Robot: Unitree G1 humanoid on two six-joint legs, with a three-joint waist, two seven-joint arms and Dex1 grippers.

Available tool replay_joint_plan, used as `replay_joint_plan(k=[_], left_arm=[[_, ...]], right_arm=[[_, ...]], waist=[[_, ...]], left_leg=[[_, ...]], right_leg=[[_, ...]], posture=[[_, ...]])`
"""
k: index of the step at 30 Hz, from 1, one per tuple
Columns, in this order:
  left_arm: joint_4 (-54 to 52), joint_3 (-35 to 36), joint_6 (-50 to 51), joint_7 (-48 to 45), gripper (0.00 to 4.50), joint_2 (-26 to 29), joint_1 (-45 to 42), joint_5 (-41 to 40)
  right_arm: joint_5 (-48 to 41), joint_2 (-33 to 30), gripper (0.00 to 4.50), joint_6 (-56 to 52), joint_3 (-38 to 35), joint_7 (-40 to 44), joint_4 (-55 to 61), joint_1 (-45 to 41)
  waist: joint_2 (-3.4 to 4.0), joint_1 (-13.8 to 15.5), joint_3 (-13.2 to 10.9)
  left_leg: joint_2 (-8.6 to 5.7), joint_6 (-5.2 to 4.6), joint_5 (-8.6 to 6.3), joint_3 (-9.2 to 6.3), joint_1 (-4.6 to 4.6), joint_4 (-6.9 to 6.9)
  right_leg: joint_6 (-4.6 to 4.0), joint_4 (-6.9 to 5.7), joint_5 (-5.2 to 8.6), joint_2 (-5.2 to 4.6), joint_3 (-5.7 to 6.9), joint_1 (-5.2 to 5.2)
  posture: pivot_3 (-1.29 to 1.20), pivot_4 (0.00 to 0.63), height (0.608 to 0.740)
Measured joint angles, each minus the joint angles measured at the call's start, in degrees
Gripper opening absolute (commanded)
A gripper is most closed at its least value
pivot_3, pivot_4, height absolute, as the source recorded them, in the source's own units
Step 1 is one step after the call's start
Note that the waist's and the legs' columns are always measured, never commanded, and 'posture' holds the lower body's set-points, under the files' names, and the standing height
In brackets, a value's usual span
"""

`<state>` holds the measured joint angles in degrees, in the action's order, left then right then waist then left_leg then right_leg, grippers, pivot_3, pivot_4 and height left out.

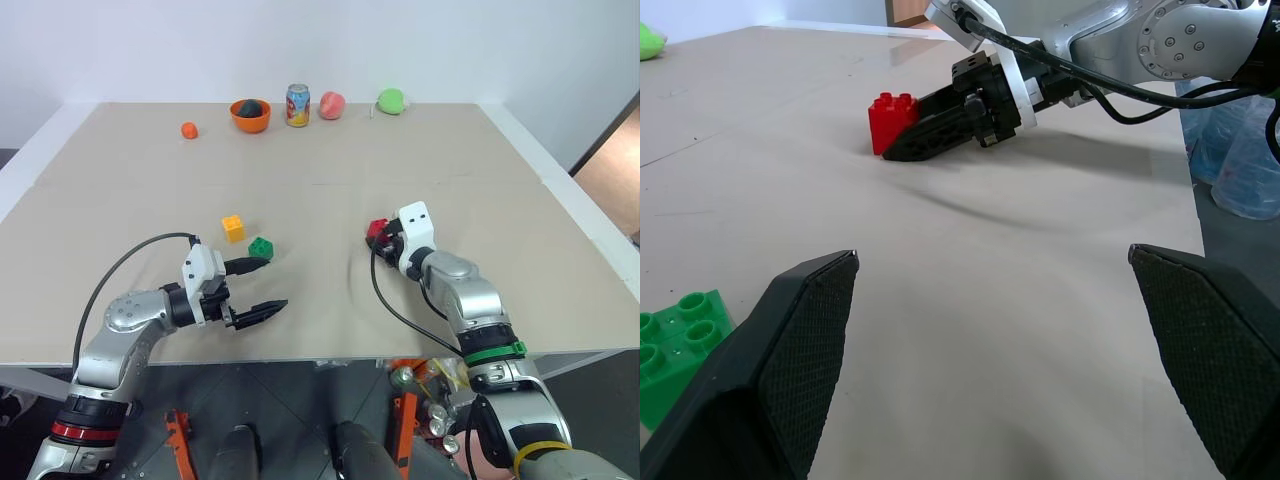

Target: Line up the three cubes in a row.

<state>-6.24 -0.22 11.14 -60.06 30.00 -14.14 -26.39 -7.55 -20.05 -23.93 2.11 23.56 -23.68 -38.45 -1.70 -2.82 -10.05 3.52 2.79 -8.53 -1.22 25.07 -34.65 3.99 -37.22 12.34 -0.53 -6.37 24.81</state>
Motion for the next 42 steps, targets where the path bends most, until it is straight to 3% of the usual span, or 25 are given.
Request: replay_joint_plan(k=[7,14,21,30,42], left_arm=[[0.0,1.1,1.6,-3.9,4.5,2.7,-0.5,-3.7],[0.0,4.1,4.4,-7.5,4.5,6.5,-2.3,-7.9],[-3.0,7.6,6.8,-7.5,4.5,8.4,1.7,-9.8],[-10.7,12.5,9.4,-3.8,4.5,9.8,9.3,-12.4],[-15.7,14.5,10.7,0.0,4.5,10.6,13.8,-14.1]], right_arm=[[-0.6,-3.9,1.23,2.0,0.0,8.8,0.0,0.0],[-6.8,-9.7,1.23,5.5,2.8,35.6,2.7,1.0],[-4.3,-10.3,1.23,13.6,9.6,51.6,-5.9,-4.5],[-0.5,-10.1,1.23,22.8,12.8,61.3,-14.3,-7.4],[1.2,-10.0,1.23,28.2,12.6,62.7,-22.5,-11.1]], waist=[[0.01,0.0,0.0],[0.02,-0.1,0.0],[0.02,-0.3,0.0],[0.02,-0.3,0.0],[0.03,-0.3,0.0]], left_leg=[[0.01,0.0,0.0,0.0,0.01,0.02],[0.04,0.0,0.0,0.0,-0.02,0.02],[0.07,0.01,0.0,0.01,-0.02,0.01],[0.07,0.02,-0.01,0.01,-0.01,0.02],[0.08,0.09,0.03,0.01,-0.04,0.02]], right_leg=[[0.02,0.0,0.02,0.01,0.0,0.03],[0.02,0.0,0.02,0.04,0.0,0.03],[-0.01,-0.01,0.01,0.06,0.0,0.05],[-0.03,-0.03,0.03,0.06,0.0,0.06],[-0.07,-0.04,0.01,0.06,0.0,0.08]], posture=[[0.0,0.15,0.74],[0.0,0.15,0.74],[0.0,0.15,0.74],[0.0,0.15,0.74],[0.0,0.15,0.74]])
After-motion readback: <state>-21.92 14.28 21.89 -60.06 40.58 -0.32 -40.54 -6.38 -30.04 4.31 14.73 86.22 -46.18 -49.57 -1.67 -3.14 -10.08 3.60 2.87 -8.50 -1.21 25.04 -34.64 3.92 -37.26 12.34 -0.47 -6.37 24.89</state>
